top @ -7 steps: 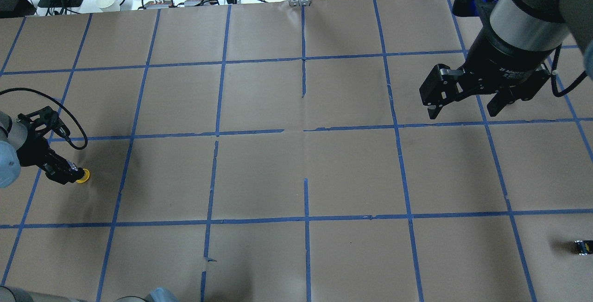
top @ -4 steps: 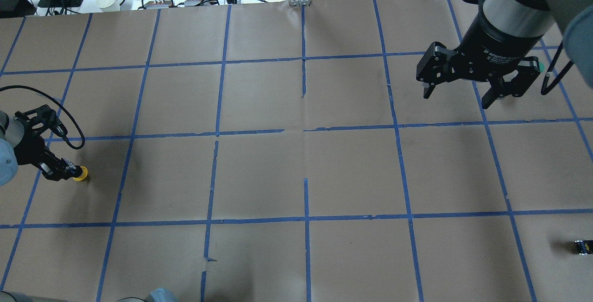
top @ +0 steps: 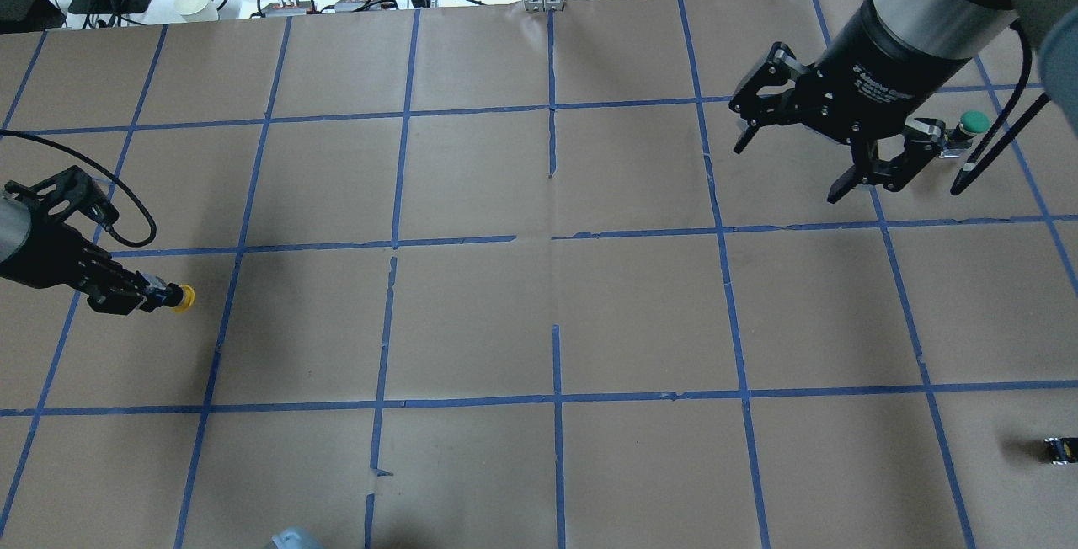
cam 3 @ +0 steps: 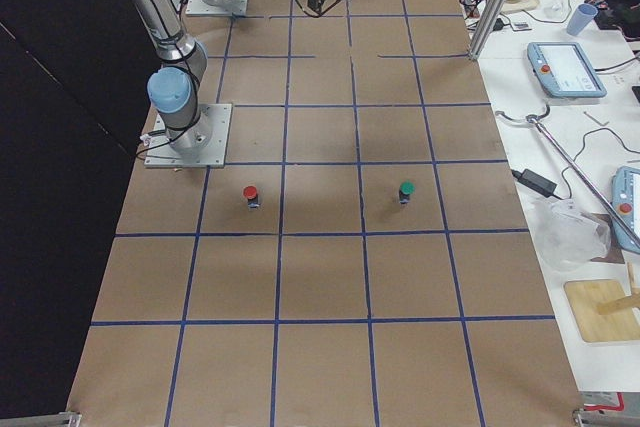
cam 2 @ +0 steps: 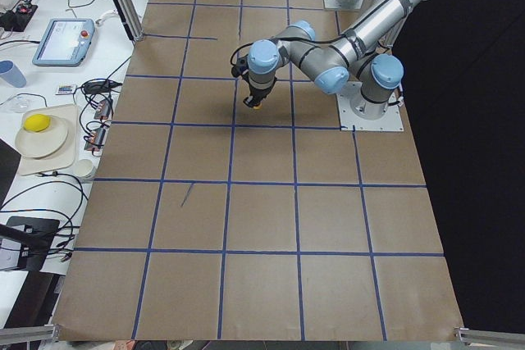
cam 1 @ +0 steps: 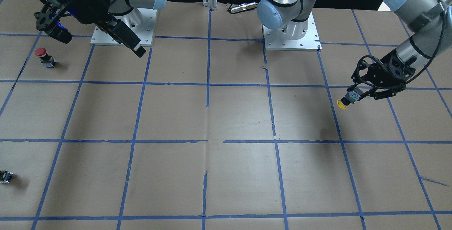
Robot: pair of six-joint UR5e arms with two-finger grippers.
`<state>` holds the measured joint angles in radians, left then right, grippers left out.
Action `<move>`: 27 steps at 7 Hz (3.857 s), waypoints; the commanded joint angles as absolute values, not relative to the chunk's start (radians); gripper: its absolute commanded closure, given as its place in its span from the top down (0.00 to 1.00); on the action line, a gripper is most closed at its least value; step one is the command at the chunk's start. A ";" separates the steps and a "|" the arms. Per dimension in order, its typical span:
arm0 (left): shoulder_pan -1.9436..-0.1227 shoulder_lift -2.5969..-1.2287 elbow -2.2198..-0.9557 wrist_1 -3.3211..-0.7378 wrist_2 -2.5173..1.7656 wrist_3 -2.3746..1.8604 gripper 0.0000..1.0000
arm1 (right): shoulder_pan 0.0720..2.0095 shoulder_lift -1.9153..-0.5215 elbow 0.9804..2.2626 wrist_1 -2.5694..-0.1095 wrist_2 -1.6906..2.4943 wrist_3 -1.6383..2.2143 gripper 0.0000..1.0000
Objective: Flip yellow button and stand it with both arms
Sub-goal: 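Lift the button with the left gripper while the right gripper approaches, then hold the button with the left gripper while the right gripper grips its cap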
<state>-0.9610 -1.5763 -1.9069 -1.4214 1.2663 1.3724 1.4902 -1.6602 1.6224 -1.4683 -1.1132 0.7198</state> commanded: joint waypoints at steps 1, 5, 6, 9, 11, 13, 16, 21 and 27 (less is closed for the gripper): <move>-1.183 -1.577 -1.716 -1.601 1.133 1.093 0.20 | 1.453 -1.652 1.626 -1.436 -0.874 0.841 1.00; -1.481 -1.523 -1.690 -1.658 0.653 0.618 0.20 | 1.430 -1.649 1.625 -1.289 -0.682 0.912 1.00; -1.486 -1.510 -1.701 -1.663 0.492 0.565 0.20 | 1.375 -1.652 1.624 -1.279 -0.626 0.913 1.00; -1.491 -1.512 -1.814 -1.657 0.208 0.551 0.20 | 1.361 -1.657 1.620 -1.214 -0.508 0.940 1.00; -1.499 -1.516 -1.896 -1.654 0.041 0.539 0.20 | 1.368 -1.673 1.626 -1.145 -0.451 0.965 1.00; -1.532 -1.505 -1.901 -1.648 0.012 0.476 0.20 | 1.374 -1.677 1.631 -1.126 -0.443 0.968 1.00; -1.537 -1.505 -1.904 -1.647 0.012 0.477 0.20 | 1.376 -1.664 1.644 -1.130 -0.404 0.973 1.00; -1.559 -1.505 -1.905 -1.647 0.009 0.479 0.20 | 1.411 -1.648 1.683 -1.129 -0.374 0.976 0.99; -1.559 -1.494 -1.905 -1.646 0.011 0.480 0.20 | 1.402 -1.655 1.672 -1.127 -0.374 0.976 0.49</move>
